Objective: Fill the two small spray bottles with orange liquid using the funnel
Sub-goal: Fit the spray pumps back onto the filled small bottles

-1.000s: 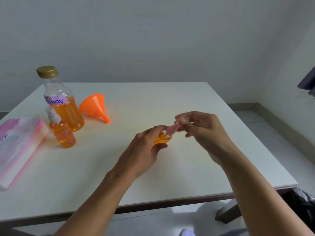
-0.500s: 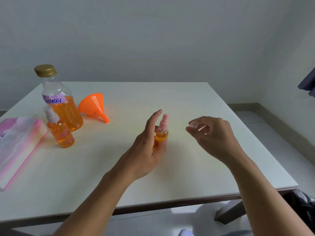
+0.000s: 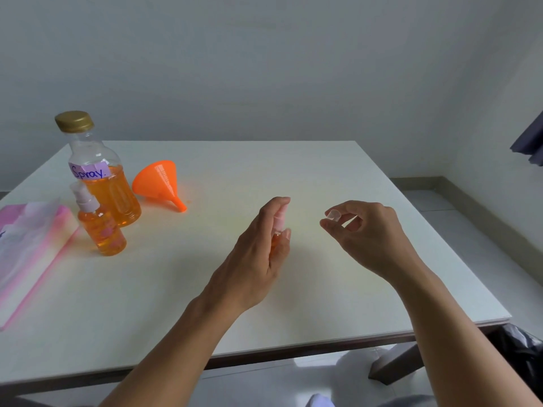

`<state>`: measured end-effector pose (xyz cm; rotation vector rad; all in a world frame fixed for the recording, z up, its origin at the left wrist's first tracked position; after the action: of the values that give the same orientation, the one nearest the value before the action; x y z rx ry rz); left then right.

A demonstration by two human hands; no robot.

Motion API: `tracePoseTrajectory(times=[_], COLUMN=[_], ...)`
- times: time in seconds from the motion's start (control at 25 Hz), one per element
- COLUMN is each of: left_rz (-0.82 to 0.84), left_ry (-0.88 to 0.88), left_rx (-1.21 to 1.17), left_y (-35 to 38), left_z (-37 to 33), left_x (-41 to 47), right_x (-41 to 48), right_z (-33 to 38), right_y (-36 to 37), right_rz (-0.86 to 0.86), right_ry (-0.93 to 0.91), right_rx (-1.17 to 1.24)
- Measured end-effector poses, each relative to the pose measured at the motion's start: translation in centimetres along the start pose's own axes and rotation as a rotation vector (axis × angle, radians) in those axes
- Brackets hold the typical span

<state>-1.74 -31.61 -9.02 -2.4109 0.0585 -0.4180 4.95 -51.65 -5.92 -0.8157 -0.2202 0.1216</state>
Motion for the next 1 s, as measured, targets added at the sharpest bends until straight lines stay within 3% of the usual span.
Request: tracePoseTrajectory(times=[0.2, 0.56, 0.84, 1.0], left_rz=[-0.123, -0.105, -0.186, -0.187], left_ry=[0.003, 0.002, -0.119, -0.171], left_rx=[0.136, 0.110, 0.181, 0.342], left_y=[0.5, 0.8, 0.9, 0.7], left_z=[0.4, -0.4, 0.1, 0.3], left_x=[0.9, 2.0, 2.0, 1.6], right_x=[0.0, 0.0, -0.1, 0.0], right_z=[-0.1, -0.2, -0.1, -0.2], right_y=[-0.7, -1.0, -1.2, -1.2], right_rz=[-0.038, -0.050, -0.059, -0.054], right_ry=[0.023, 0.001, -0.002, -0.004], right_rx=[0.018, 0.019, 0.042, 0.044])
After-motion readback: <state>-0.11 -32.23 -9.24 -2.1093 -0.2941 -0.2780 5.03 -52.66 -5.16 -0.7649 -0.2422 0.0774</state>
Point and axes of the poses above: each hand's wrist, its own x-axis towards the middle knuckle, its own y-axis out of the palm, z = x × y, the point moved 1 cm from there along x, towards the middle knuckle, and after that the axes turned 6 degrees about z, right-handed, at the moved point
